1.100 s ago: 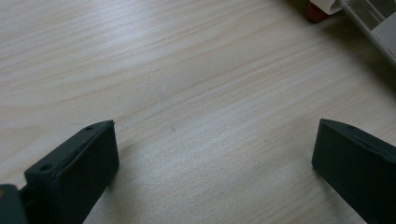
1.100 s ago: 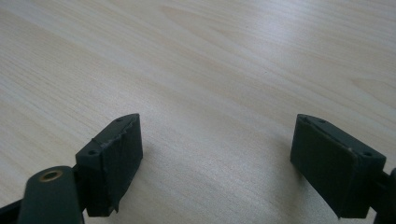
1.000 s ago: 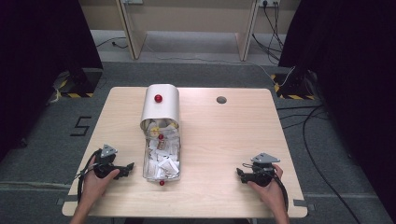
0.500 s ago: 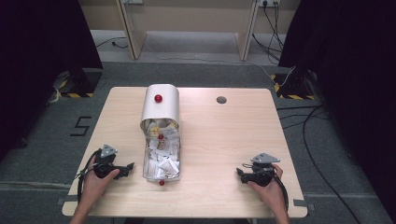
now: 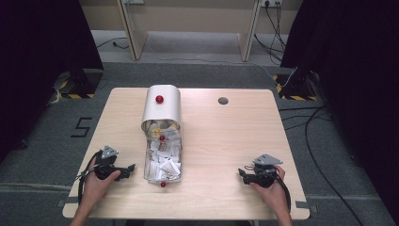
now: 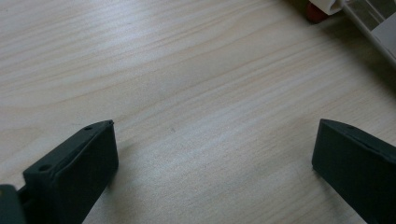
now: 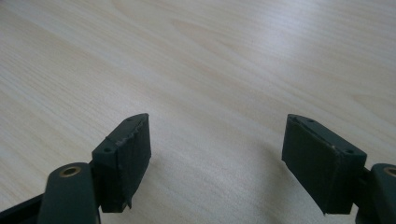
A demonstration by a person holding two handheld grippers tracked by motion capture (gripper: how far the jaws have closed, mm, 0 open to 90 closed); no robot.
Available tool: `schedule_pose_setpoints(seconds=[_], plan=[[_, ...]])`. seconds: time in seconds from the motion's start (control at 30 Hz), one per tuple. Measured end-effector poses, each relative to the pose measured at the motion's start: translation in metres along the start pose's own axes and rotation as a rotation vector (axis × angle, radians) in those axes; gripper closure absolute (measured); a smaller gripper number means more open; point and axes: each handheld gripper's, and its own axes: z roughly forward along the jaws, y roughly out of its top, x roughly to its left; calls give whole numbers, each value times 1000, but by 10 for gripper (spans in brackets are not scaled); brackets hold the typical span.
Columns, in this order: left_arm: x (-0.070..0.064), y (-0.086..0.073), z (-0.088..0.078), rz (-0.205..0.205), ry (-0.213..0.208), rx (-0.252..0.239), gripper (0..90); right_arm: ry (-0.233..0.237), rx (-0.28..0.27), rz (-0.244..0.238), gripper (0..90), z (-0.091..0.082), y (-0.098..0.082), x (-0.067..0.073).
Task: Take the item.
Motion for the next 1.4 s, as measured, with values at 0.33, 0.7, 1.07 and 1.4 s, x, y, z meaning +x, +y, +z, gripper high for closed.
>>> schedule_pose_setpoints(seconds=[0.33,0.7,1.07,1.4], plan=[[0,0,0,0,0,0,0,3,-49,-14,250,-7,7,4],[0,0,0,0,0,0,0,17,-77,-31,248,-12,15,12],[0,0,0,0,0,0,0,30,-90,-44,244,-14,21,21],[0,0,0,0,0,0,0,56,-120,-67,244,-19,32,34]])
